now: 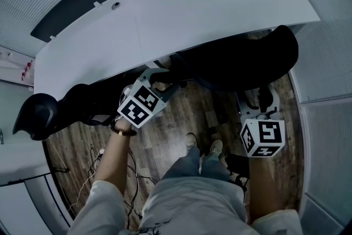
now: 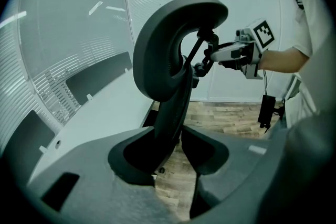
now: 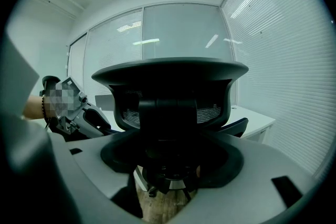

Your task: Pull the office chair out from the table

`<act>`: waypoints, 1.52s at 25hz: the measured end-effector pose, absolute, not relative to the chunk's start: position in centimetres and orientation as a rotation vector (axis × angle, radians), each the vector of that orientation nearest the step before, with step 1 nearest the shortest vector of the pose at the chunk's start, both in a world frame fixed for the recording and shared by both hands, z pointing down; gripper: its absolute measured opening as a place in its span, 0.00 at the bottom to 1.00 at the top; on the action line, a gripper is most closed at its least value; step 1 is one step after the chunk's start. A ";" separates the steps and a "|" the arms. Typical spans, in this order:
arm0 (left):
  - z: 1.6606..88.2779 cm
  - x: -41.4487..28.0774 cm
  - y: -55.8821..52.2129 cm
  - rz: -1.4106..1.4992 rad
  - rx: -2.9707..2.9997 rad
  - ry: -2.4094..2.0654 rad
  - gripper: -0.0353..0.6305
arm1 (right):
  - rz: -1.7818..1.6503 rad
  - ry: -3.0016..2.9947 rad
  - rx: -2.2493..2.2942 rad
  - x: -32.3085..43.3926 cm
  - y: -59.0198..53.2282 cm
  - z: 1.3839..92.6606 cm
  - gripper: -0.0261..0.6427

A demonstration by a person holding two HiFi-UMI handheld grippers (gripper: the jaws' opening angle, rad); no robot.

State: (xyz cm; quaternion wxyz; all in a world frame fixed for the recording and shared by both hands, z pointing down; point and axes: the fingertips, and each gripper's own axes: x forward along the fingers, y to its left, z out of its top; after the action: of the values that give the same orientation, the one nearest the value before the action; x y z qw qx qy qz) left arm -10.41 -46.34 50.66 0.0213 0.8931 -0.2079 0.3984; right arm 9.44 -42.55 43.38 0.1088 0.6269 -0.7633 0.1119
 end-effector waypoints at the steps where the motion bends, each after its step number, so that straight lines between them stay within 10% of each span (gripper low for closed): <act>1: 50.7 -10.4 -46.2 1.232 2.771 -0.644 0.31 | 0.328 -2.246 1.845 9.5 -42.4 43.4 0.44; 38: 50.8 -5.0 -31.0 1.208 2.757 -0.691 0.31 | 0.350 -2.255 1.799 14.8 -27.4 43.4 0.44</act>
State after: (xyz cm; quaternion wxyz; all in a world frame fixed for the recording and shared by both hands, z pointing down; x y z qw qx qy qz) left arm -5.05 -30.98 50.77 0.0266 0.8924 -0.2237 0.3911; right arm 14.79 -27.43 43.45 0.1175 0.6148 -0.7707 0.1197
